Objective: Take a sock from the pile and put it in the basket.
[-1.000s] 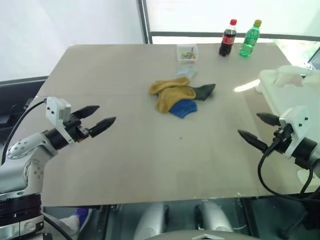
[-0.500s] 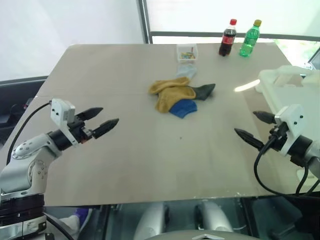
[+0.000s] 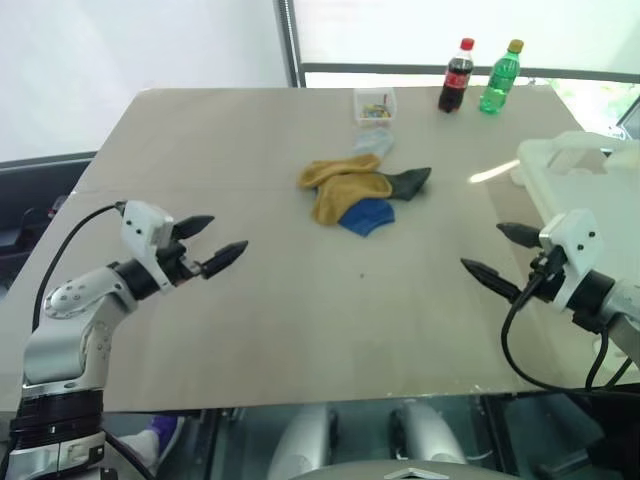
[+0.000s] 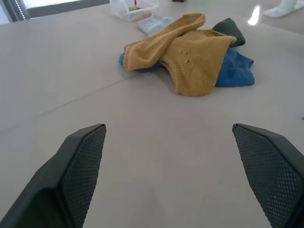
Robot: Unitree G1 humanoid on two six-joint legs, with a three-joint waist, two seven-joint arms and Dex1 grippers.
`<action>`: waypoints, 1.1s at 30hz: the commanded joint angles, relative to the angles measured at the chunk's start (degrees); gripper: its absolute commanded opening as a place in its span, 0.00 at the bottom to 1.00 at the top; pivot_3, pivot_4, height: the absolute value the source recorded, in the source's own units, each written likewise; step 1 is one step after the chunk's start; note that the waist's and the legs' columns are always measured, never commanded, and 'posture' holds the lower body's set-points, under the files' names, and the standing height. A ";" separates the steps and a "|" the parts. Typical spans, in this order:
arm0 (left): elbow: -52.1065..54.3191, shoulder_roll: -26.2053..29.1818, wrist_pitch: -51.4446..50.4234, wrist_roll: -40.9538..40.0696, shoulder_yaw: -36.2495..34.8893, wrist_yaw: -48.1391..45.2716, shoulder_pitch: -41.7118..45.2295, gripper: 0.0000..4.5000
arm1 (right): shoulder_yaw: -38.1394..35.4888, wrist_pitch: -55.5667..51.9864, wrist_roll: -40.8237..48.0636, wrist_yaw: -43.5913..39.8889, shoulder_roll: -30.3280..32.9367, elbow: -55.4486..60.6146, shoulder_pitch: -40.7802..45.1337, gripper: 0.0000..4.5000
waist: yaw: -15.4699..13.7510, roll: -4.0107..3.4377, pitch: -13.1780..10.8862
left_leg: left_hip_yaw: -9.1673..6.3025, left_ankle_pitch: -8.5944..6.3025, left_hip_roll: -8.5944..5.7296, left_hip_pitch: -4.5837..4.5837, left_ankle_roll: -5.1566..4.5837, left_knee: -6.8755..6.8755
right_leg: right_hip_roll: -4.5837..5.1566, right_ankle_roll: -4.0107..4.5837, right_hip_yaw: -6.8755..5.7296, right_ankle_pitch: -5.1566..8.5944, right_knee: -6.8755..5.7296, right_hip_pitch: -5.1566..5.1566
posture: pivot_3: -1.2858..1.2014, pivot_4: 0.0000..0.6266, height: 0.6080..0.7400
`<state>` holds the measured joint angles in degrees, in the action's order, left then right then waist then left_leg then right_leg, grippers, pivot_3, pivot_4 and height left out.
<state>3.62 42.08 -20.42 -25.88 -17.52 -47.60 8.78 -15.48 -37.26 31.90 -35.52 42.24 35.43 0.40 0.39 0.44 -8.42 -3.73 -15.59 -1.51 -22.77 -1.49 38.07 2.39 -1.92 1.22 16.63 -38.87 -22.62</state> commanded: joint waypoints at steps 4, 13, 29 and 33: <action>7.45 -1.21 -1.34 9.76 7.70 9.91 4.97 1.00 | 2.24 2.26 -1.08 1.00 -1.36 2.26 1.71 0.99 | -0.29 0.02 -0.01 | 0.00 0.00 -0.03 0.00 0.00 0.04 | -0.01 -0.02 0.01 -0.01 -0.02 0.02 | 0.52 0.24 1.00; -0.76 -3.18 8.87 31.83 23.86 18.61 13.81 1.00 | 6.41 2.39 -2.67 3.12 -3.69 3.40 3.76 0.99 | -0.34 0.04 -0.02 | 0.00 0.01 -0.07 0.01 0.00 0.06 | -0.07 -0.04 0.01 -0.02 -0.07 0.02 | 0.52 0.24 1.00; -20.87 -17.40 11.72 45.58 36.66 23.41 27.81 1.00 | 6.97 2.25 -4.14 5.76 -5.23 5.72 2.84 0.99 | -0.91 0.18 -0.10 | 0.00 0.02 -0.15 -0.09 -0.01 0.24 | -0.16 -0.09 0.02 -0.05 -0.16 -0.03 | 0.52 0.24 1.00; -25.24 -19.46 11.38 46.75 37.20 24.19 29.77 1.00 | 7.11 2.26 -4.34 6.28 -5.56 6.07 2.71 0.99 | -1.19 0.18 -0.10 | -0.01 0.01 -0.17 -0.02 -0.02 0.32 | -0.15 -0.13 0.01 -0.07 -0.25 0.06 | 0.52 0.24 1.00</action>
<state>-19.26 23.13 -8.92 19.57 18.79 -23.84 37.93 -7.45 -35.88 27.67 -29.68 36.78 39.38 2.95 -0.80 0.62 -8.52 -3.75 -15.57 -1.68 -22.78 -1.51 38.40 2.24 -2.07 1.22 16.55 -39.13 -22.54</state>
